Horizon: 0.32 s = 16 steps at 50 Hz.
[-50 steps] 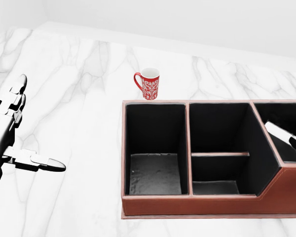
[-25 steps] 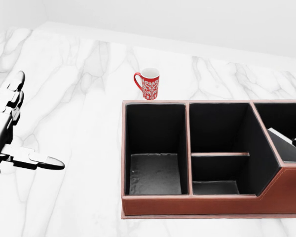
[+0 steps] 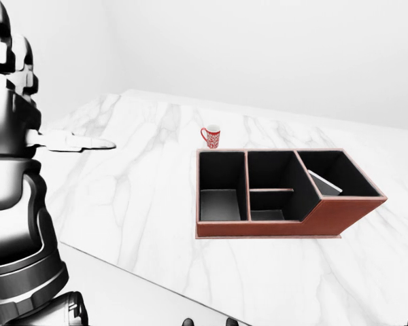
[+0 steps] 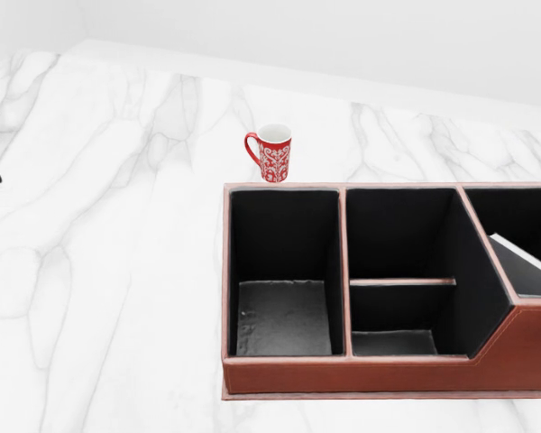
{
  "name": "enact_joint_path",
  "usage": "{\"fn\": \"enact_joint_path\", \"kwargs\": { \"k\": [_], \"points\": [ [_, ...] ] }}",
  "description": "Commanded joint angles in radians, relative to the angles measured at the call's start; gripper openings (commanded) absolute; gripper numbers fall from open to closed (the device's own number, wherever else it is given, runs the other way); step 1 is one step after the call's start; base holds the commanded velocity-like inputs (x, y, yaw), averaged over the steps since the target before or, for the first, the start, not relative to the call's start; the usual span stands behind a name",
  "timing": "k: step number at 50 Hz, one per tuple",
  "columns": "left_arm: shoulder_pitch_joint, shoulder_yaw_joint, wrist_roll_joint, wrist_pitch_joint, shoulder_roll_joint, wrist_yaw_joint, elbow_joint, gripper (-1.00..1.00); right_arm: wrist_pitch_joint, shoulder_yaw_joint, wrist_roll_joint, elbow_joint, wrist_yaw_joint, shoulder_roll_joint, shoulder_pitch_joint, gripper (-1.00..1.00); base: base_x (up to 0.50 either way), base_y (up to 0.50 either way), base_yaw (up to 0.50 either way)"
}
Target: Pick up the book and place it in the right compartment of the caddy.
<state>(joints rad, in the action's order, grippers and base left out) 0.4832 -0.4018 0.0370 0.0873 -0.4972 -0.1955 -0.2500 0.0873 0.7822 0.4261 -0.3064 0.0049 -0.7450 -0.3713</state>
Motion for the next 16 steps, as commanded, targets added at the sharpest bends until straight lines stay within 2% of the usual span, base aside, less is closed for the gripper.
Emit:
{"fn": "enact_joint_path", "kwargs": {
  "k": [1, 4, 11, 16],
  "points": [
    [0.092, -0.129, 0.274, 0.0, -0.134, 0.116, -0.169, 1.0, 0.0, 0.177, 0.272, -0.307, -0.129, -0.213, -0.056, 1.0, 0.0, 0.0, 0.0],
    [0.1, -0.163, 0.359, 0.0, -0.167, 0.162, -0.188, 1.0, 0.0, 0.236, 0.407, -0.336, -0.199, -0.3, -0.065, 1.0, 0.0, 0.0, 0.0],
    [0.073, -0.2, 0.492, 0.0, -0.237, 0.258, -0.209, 1.0, 0.0, 0.342, 0.628, -0.337, -0.335, -0.463, 0.024, 1.0, 0.0, 0.0, 0.0],
    [0.049, -0.229, 0.574, 0.0, -0.283, 0.307, -0.226, 1.0, 0.0, 0.422, 0.722, -0.348, -0.376, -0.532, 0.082, 1.0, 0.0, 0.0, 0.0]
  ]
}}
